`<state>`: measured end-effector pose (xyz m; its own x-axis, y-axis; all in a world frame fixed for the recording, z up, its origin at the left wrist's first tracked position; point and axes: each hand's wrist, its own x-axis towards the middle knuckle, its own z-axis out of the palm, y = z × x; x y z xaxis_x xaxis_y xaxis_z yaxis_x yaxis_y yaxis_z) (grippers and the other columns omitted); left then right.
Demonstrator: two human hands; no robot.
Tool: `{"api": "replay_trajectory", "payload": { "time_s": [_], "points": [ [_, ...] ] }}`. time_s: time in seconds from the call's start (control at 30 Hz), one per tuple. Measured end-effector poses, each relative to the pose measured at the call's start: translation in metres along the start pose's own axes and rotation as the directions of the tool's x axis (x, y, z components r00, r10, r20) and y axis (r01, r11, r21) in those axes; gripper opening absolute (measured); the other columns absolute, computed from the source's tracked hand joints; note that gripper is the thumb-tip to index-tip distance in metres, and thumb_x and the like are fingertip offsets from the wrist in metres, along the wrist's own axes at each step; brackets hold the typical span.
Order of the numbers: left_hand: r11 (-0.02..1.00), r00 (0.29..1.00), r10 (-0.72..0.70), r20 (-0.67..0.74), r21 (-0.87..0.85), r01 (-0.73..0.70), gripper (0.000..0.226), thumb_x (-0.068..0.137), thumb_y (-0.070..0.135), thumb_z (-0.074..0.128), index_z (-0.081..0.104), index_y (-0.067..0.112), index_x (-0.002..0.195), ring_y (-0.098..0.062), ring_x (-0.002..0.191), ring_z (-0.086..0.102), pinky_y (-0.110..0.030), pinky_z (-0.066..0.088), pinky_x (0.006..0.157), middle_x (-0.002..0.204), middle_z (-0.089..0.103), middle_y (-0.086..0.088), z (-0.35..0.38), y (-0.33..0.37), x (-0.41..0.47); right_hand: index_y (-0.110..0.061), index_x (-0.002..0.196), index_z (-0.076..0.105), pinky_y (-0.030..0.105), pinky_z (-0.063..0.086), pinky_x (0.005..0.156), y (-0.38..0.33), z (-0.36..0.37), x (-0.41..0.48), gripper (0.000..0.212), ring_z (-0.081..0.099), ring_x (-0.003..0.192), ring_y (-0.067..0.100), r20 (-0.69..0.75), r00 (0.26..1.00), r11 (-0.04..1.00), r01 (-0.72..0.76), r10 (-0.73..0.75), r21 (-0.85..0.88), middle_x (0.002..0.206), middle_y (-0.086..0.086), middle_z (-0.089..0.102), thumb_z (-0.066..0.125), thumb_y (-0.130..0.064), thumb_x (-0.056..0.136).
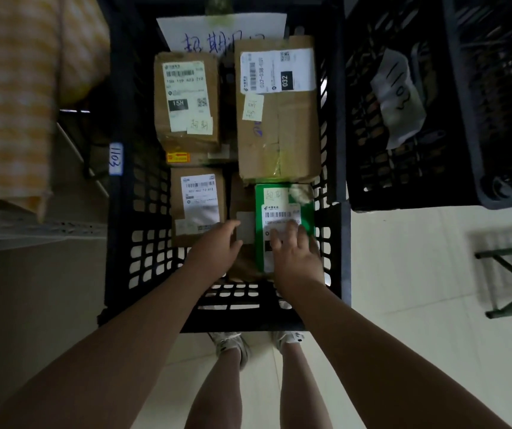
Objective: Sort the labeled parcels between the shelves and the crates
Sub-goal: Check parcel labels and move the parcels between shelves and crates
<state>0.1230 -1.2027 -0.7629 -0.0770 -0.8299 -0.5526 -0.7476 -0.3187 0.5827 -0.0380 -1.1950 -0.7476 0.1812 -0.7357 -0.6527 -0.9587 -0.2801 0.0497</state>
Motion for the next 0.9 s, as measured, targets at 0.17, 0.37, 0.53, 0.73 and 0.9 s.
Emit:
{"api": "replay_trajectory", "payload": {
  "time_s": [0.17,0.37,0.53,0.73,0.9],
  "points": [
    [0.967,0.994,0.054,-0.09,0.254,-0.03,0.039,0.096,0.022,0.047,0.047,0.016,0.135,-0.025,0.111,0.053,-0.037,0.048,0.087,0.125,0.055,-0.01,-0.049,0.011,-0.045,-0.01,0.15,0.008,0.051,0.002,0.116,-0.006,-0.037,-0.02,0.062,0.001,0.145,0.039,-0.097,0.99,0.992,0.098,-0.105,-0.077,0.158,0.022,0.0,0.041,-0.019,0.098],
    [0.913,0.96,0.117,-0.254,0.407,-0.004,0.036,0.097,0.025,0.043,0.05,0.017,0.131,-0.024,0.113,0.049,-0.035,0.043,0.089,0.126,0.053,-0.005,-0.103,0.051,-0.117,-0.006,0.141,0.033,0.049,0.007,0.118,-0.01,-0.114,-0.072,0.048,0.016,0.143,0.036,-0.29,0.916,0.96,0.264,-0.279,-0.091,0.153,0.021,0.023,0.037,-0.015,0.094],
    [0.863,0.896,0.178,-0.407,0.502,0.056,0.038,0.097,0.027,0.041,0.047,0.02,0.134,-0.023,0.116,0.047,-0.034,0.037,0.093,0.128,0.052,-0.002,-0.123,0.101,-0.183,-0.009,0.137,0.04,0.045,0.017,0.114,0.008,-0.168,-0.12,0.046,0.03,0.136,0.033,-0.394,0.821,0.911,0.368,-0.413,-0.188,0.146,0.016,0.037,0.045,-0.023,0.094],
    [0.838,0.775,0.204,-0.598,0.516,0.178,0.038,0.098,0.03,0.04,0.048,0.018,0.133,-0.024,0.118,0.044,-0.034,0.034,0.097,0.128,0.05,-0.002,-0.119,0.178,-0.269,-0.015,0.131,0.049,0.04,0.022,0.11,0.05,-0.215,-0.196,0.039,0.036,0.131,0.029,-0.511,0.632,0.809,0.507,-0.583,-0.297,0.141,0.01,0.045,0.041,-0.031,0.096],
    [0.787,0.611,0.265,-0.746,0.534,0.311,0.028,0.089,0.024,0.061,0.064,0.009,0.112,-0.03,0.101,0.06,-0.041,0.048,0.083,0.108,0.063,-0.01,-0.133,0.239,-0.361,-0.017,0.129,0.054,0.036,0.03,0.101,0.061,-0.268,-0.27,0.038,0.045,0.121,0.026,-0.63,0.378,0.686,0.634,-0.678,-0.358,0.131,0.005,0.054,0.044,-0.034,0.095]
  ]
}}
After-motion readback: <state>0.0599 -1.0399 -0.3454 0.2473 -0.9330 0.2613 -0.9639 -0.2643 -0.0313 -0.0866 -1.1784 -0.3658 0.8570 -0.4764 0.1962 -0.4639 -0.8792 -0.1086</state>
